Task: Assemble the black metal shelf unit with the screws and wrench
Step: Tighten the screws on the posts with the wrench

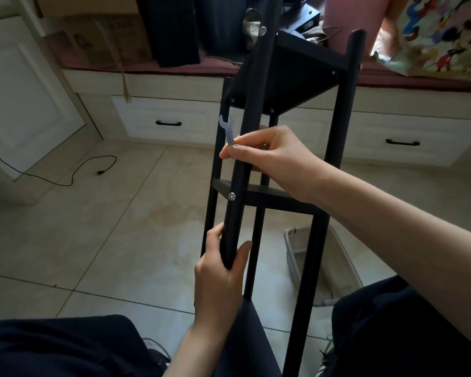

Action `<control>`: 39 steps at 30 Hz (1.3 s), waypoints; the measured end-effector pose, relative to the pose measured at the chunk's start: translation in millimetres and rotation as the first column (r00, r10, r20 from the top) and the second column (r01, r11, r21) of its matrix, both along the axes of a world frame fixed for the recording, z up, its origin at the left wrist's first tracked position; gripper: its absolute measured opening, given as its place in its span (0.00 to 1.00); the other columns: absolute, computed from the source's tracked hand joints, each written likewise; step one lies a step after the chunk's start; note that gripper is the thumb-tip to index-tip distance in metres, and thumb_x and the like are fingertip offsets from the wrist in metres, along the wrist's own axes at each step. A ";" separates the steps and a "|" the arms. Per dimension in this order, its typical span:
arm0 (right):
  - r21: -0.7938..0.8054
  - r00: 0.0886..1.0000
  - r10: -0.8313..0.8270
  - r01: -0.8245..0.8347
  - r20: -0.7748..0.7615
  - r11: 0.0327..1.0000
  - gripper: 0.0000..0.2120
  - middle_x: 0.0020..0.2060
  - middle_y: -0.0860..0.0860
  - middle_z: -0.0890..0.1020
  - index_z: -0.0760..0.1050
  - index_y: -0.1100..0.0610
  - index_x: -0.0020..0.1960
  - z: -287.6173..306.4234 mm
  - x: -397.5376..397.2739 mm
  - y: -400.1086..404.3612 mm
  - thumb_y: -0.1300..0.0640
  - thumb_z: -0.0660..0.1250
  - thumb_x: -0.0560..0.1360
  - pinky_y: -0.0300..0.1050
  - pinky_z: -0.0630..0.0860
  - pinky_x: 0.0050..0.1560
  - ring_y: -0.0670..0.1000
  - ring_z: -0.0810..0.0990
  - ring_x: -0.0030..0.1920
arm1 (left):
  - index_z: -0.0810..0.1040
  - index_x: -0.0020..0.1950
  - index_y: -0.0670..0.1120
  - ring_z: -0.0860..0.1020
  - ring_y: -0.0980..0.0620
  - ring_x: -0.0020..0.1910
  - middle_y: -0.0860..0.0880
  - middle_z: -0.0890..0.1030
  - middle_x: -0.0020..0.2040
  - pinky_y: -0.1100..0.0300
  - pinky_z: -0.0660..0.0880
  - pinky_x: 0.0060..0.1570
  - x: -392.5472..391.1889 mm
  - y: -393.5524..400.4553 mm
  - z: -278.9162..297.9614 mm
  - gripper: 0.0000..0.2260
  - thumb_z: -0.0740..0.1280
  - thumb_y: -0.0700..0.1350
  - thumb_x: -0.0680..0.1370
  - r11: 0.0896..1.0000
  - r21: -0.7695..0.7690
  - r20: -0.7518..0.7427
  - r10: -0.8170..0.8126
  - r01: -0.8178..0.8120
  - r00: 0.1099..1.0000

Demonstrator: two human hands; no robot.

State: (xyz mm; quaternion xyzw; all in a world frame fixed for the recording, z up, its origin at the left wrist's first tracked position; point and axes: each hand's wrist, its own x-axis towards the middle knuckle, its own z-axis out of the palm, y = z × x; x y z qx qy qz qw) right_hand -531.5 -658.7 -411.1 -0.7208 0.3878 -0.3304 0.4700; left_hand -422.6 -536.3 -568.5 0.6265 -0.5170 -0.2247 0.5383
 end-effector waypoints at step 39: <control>0.072 0.910 -0.247 0.286 -0.332 0.956 0.10 0.37 0.45 0.81 0.83 0.55 0.45 -103.3 17.3 64.1 0.55 0.64 0.79 0.34 0.72 0.35 0.43 0.78 0.37 | 0.76 0.68 0.53 0.74 0.53 0.25 0.54 0.74 0.29 0.69 0.69 0.27 8.3 7.6 -0.1 0.23 0.66 0.60 0.75 0.988 -0.061 -0.064 0.138 -0.142 0.988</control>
